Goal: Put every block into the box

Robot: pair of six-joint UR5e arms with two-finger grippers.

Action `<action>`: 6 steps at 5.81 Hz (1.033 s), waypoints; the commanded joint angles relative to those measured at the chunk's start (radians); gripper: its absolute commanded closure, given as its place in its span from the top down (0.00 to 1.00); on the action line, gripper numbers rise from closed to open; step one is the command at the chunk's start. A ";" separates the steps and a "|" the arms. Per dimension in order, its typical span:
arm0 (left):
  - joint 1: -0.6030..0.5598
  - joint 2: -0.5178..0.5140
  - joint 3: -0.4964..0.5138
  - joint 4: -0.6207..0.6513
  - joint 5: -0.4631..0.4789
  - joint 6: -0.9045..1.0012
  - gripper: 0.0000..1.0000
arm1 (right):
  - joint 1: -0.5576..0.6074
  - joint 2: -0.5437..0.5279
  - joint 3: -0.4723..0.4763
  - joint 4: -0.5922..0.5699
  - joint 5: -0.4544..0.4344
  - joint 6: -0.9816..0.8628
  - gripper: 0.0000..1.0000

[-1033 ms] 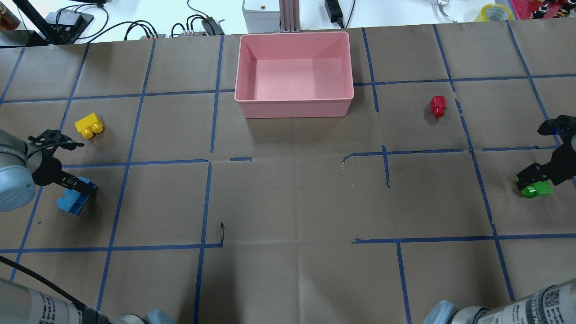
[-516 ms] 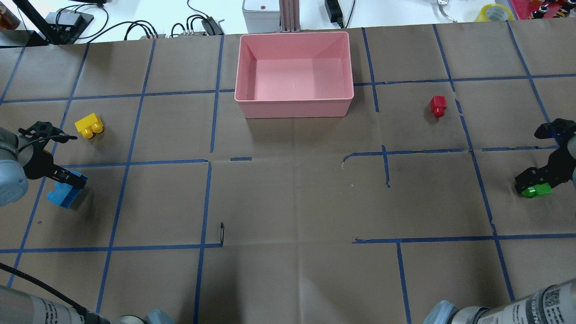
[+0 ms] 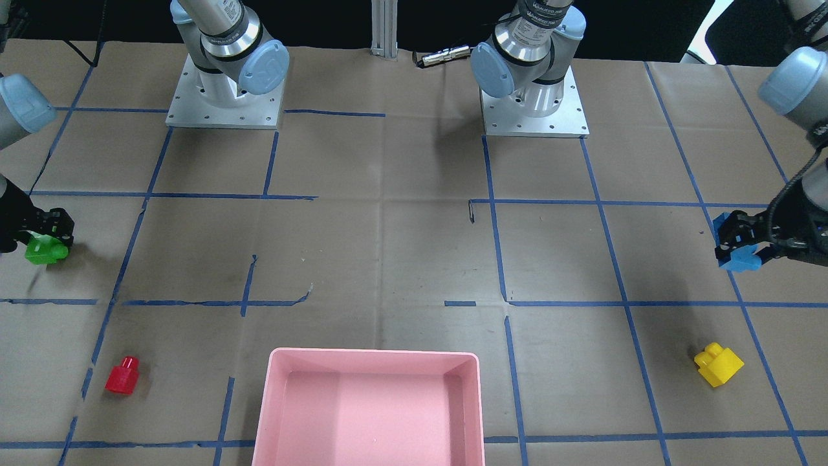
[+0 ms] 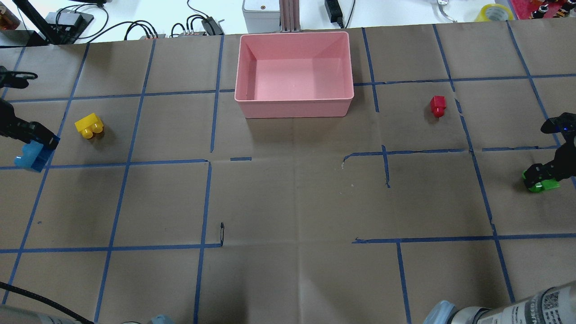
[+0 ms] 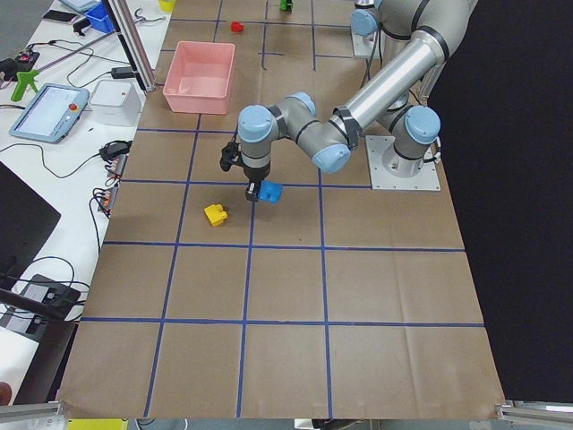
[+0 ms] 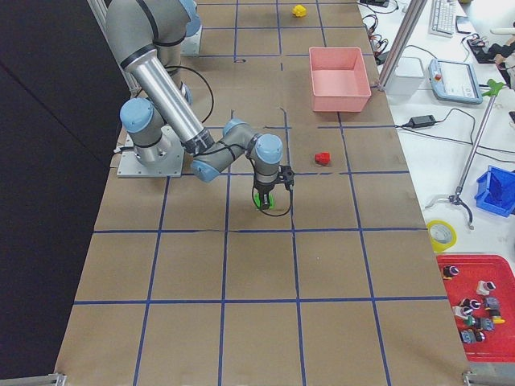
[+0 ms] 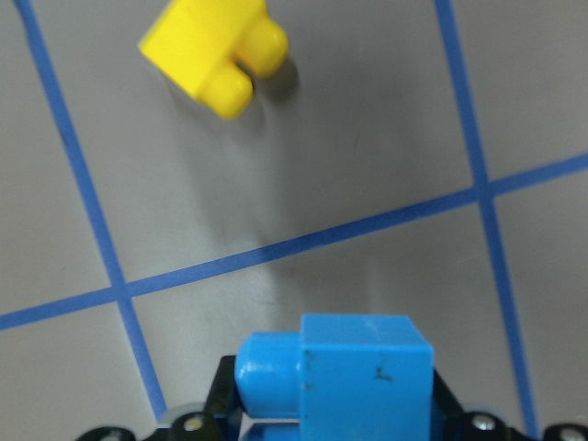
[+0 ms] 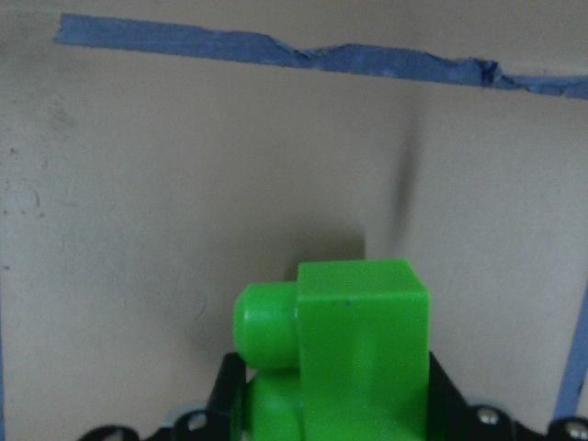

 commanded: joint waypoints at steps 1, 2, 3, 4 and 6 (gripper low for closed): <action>-0.143 -0.065 0.243 -0.174 -0.003 -0.261 0.21 | 0.068 -0.082 -0.139 0.168 0.010 -0.016 0.04; -0.230 -0.126 0.341 -0.196 -0.005 -0.428 0.21 | 0.142 -0.086 -0.239 0.266 0.010 -0.011 0.03; -0.322 -0.185 0.439 -0.210 -0.006 -0.577 0.21 | 0.260 -0.086 -0.322 0.319 0.049 -0.008 0.03; -0.399 -0.246 0.533 -0.219 -0.006 -0.691 0.22 | 0.381 -0.077 -0.364 0.314 0.208 -0.002 0.03; -0.535 -0.293 0.635 -0.279 -0.003 -0.849 0.22 | 0.520 0.056 -0.395 0.135 0.701 -0.008 0.03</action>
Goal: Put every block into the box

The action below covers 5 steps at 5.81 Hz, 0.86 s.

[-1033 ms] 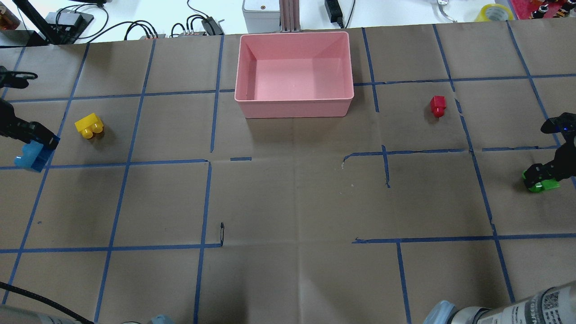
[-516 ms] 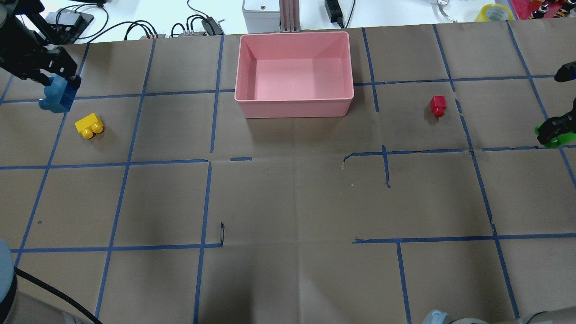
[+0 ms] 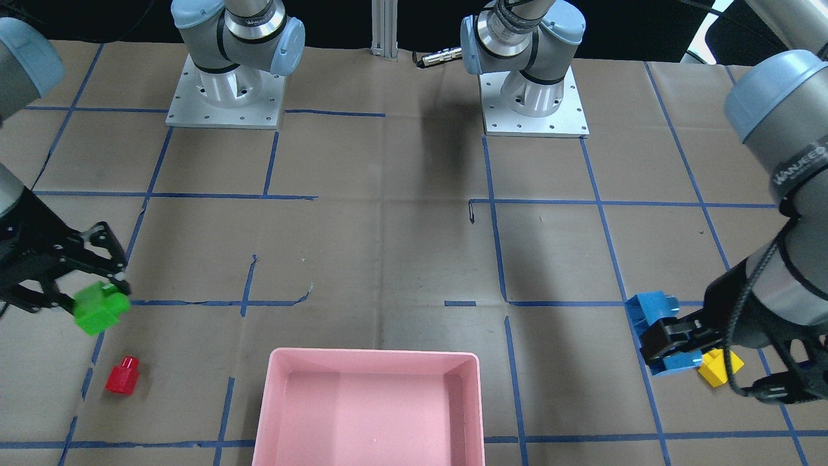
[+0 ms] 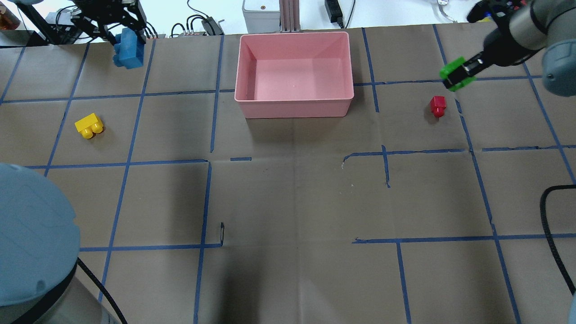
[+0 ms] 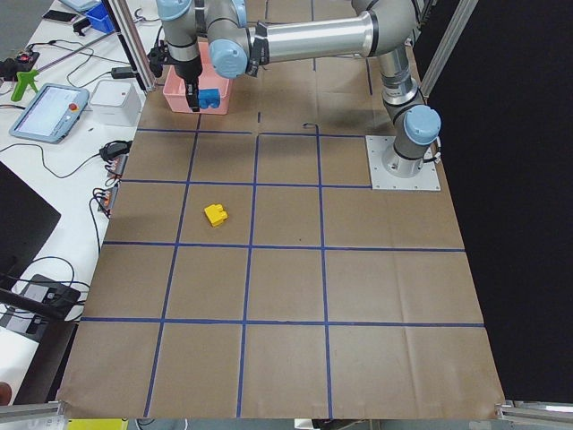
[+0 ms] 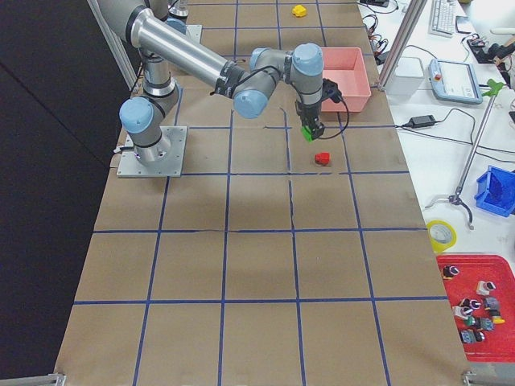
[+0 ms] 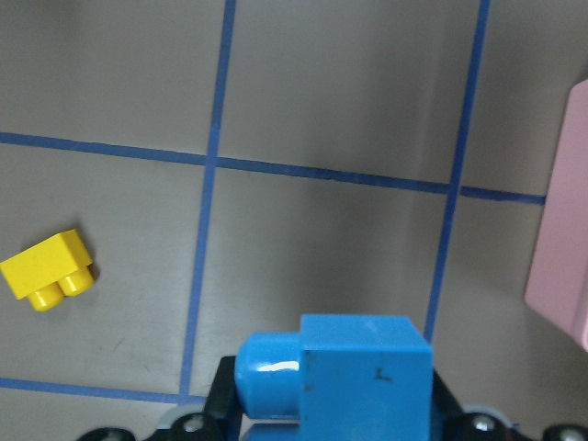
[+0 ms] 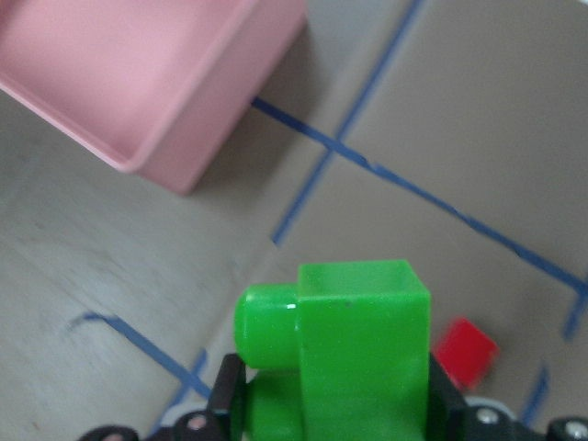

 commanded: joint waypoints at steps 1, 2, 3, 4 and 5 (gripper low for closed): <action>-0.090 -0.002 0.021 -0.050 0.003 -0.077 0.22 | 0.138 0.157 -0.107 -0.191 0.255 0.000 0.03; -0.101 0.031 -0.014 -0.060 0.003 -0.088 0.22 | 0.195 0.222 -0.160 -0.279 0.257 0.004 0.03; -0.103 0.074 -0.078 -0.058 0.000 -0.086 0.22 | 0.250 0.285 -0.171 -0.397 0.257 0.049 0.04; -0.098 0.093 -0.108 -0.049 0.001 -0.085 0.22 | 0.284 0.316 -0.173 -0.446 0.257 0.079 0.10; -0.098 0.091 -0.110 -0.048 0.000 -0.085 0.22 | 0.303 0.322 -0.174 -0.447 0.257 0.086 0.89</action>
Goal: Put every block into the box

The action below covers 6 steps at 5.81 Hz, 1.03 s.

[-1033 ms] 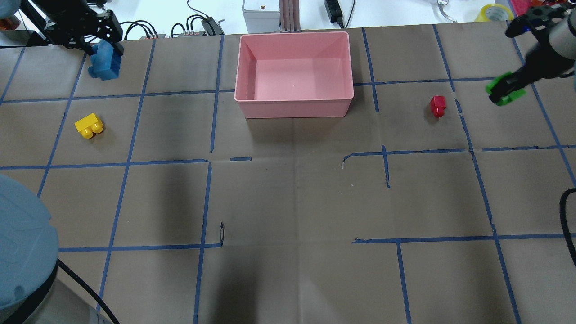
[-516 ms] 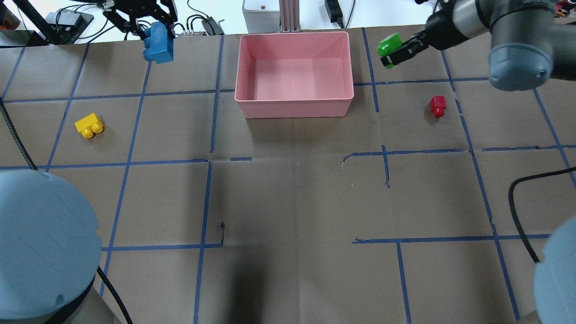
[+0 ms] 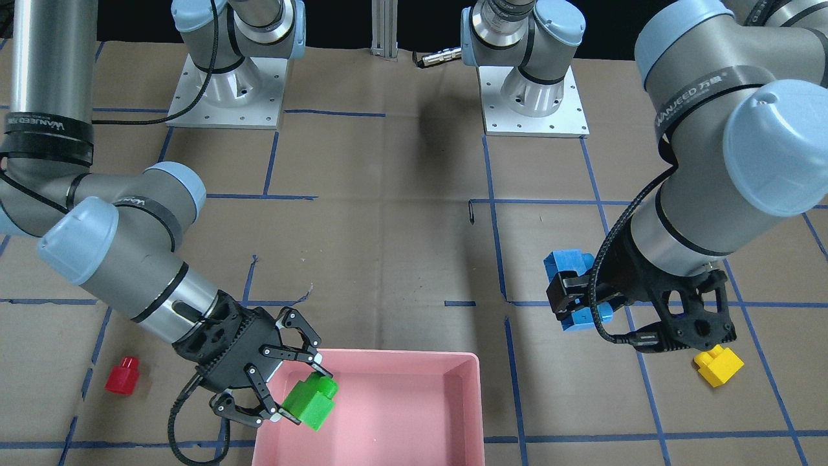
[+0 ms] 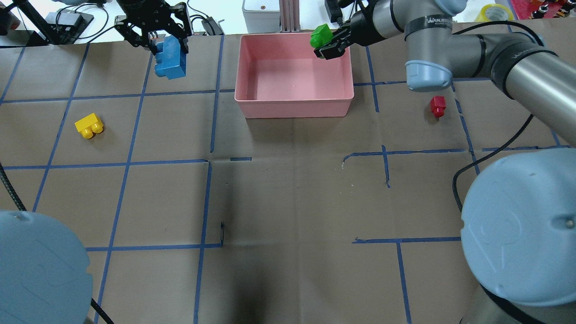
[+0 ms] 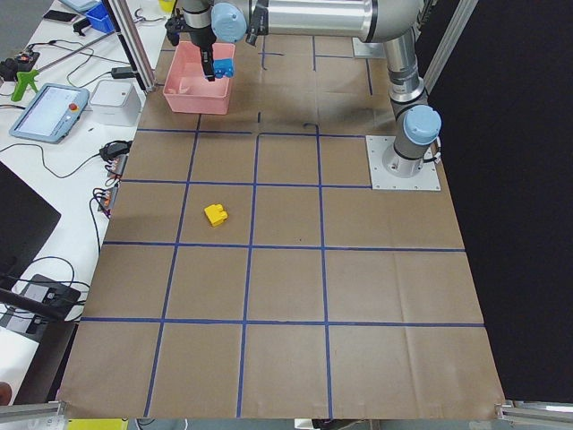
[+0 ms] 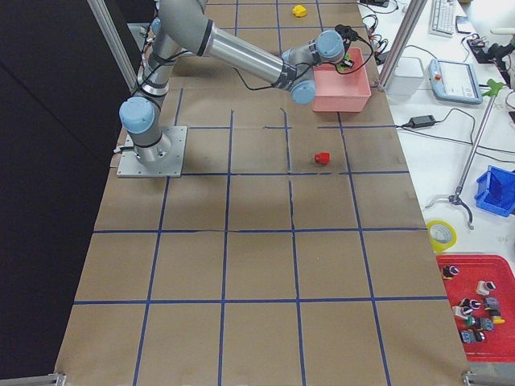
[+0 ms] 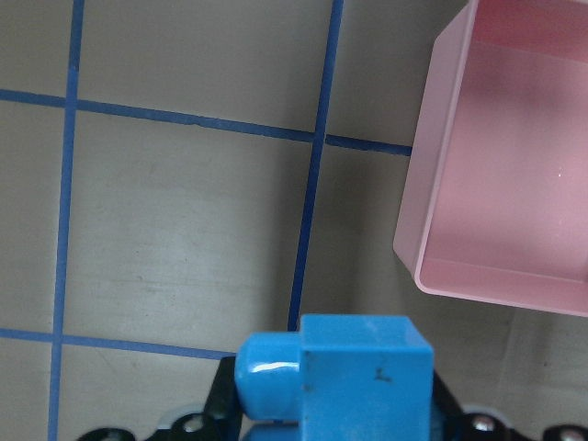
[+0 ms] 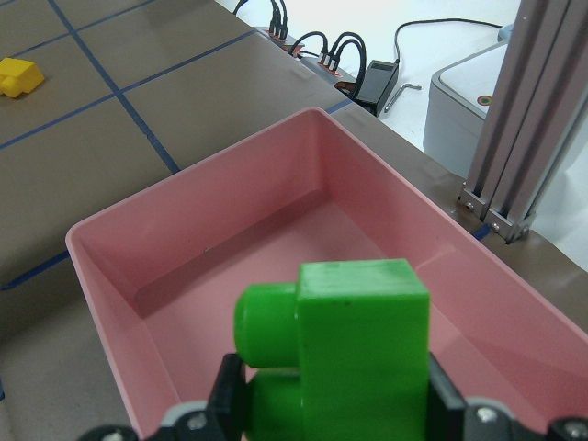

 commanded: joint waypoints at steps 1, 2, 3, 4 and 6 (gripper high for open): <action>0.004 0.005 -0.012 0.003 -0.002 0.000 0.22 | 0.029 0.016 -0.001 -0.006 -0.009 0.012 1.00; 0.005 -0.003 -0.004 0.005 -0.004 0.000 0.22 | 0.029 0.015 -0.004 -0.005 -0.003 0.012 1.00; 0.004 -0.020 0.001 0.018 -0.002 -0.003 0.22 | 0.015 -0.005 0.009 0.016 -0.016 0.009 1.00; 0.002 -0.032 0.033 0.018 -0.004 -0.004 0.22 | -0.043 -0.068 0.014 0.239 -0.033 0.001 1.00; -0.069 -0.165 0.202 0.011 0.007 -0.073 0.22 | -0.173 -0.178 0.022 0.460 -0.480 0.006 1.00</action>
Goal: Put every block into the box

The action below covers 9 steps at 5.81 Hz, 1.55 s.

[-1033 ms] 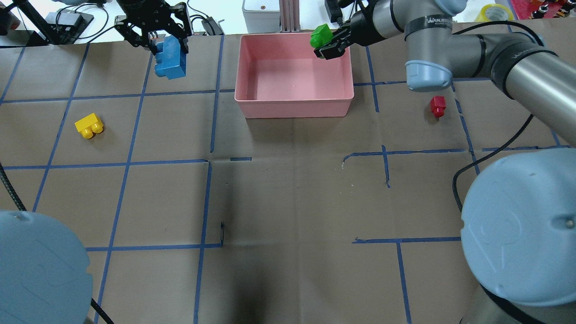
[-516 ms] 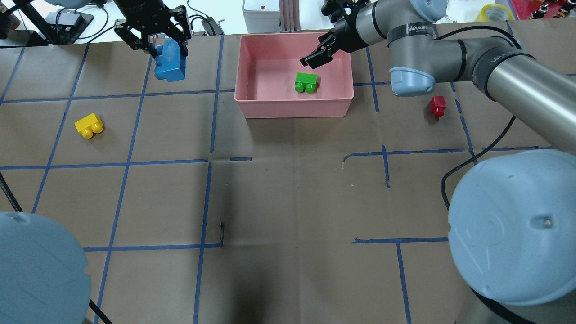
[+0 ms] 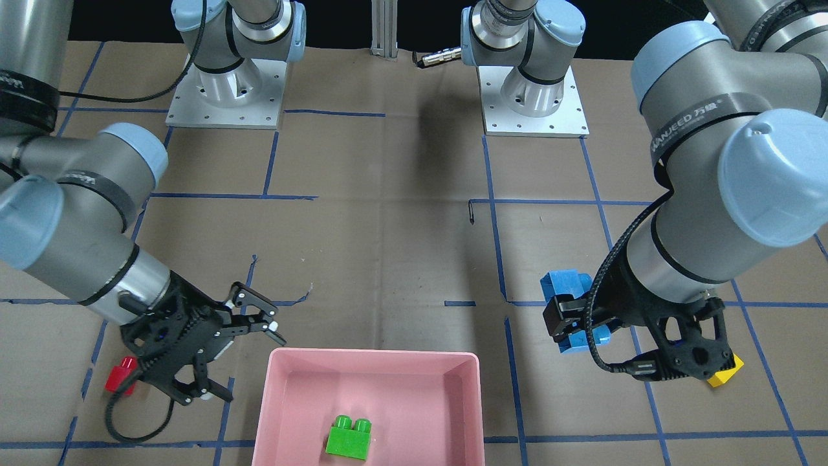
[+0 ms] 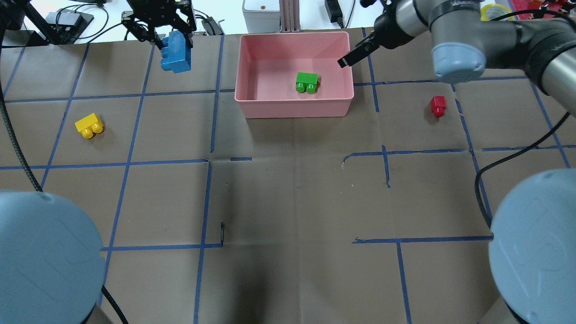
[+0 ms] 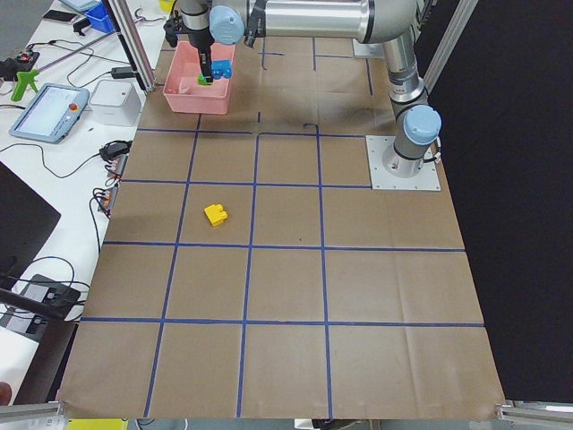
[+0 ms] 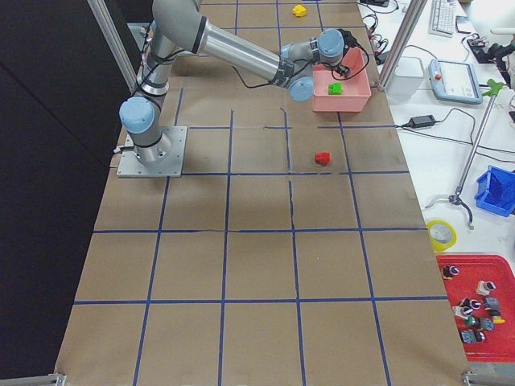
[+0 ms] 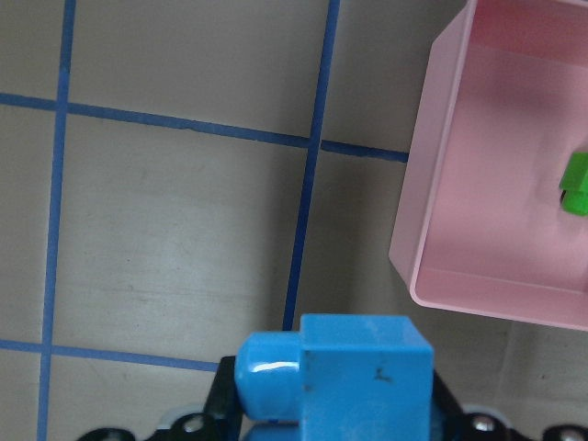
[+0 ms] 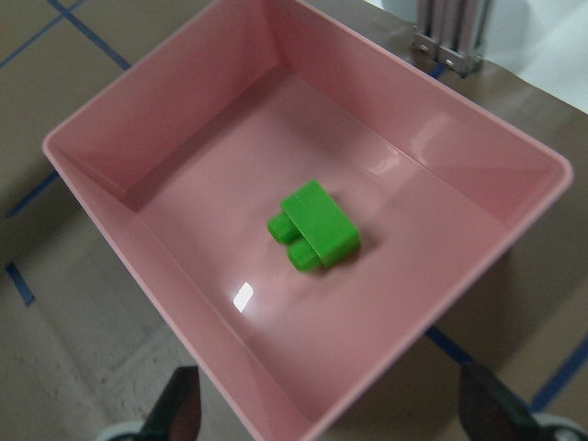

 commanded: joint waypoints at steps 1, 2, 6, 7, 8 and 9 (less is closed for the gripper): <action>-0.078 -0.150 0.188 -0.007 0.011 -0.046 0.22 | -0.097 -0.061 0.007 0.155 -0.348 0.075 1.00; -0.121 -0.245 0.250 0.005 0.046 -0.046 0.22 | -0.127 -0.062 0.016 0.171 -0.414 0.314 0.99; -0.223 -0.430 0.282 0.143 0.052 -0.089 0.22 | -0.141 0.064 0.182 -0.232 -0.462 0.481 0.92; -0.223 -0.435 0.282 0.159 0.052 -0.095 0.37 | -0.141 0.112 0.177 -0.283 -0.461 0.499 0.91; -0.223 -0.432 0.281 0.165 0.049 -0.110 0.89 | -0.141 0.135 0.168 -0.294 -0.452 0.499 0.91; -0.223 -0.416 0.282 0.163 0.049 -0.126 0.99 | -0.141 0.157 0.168 -0.302 -0.433 0.499 0.91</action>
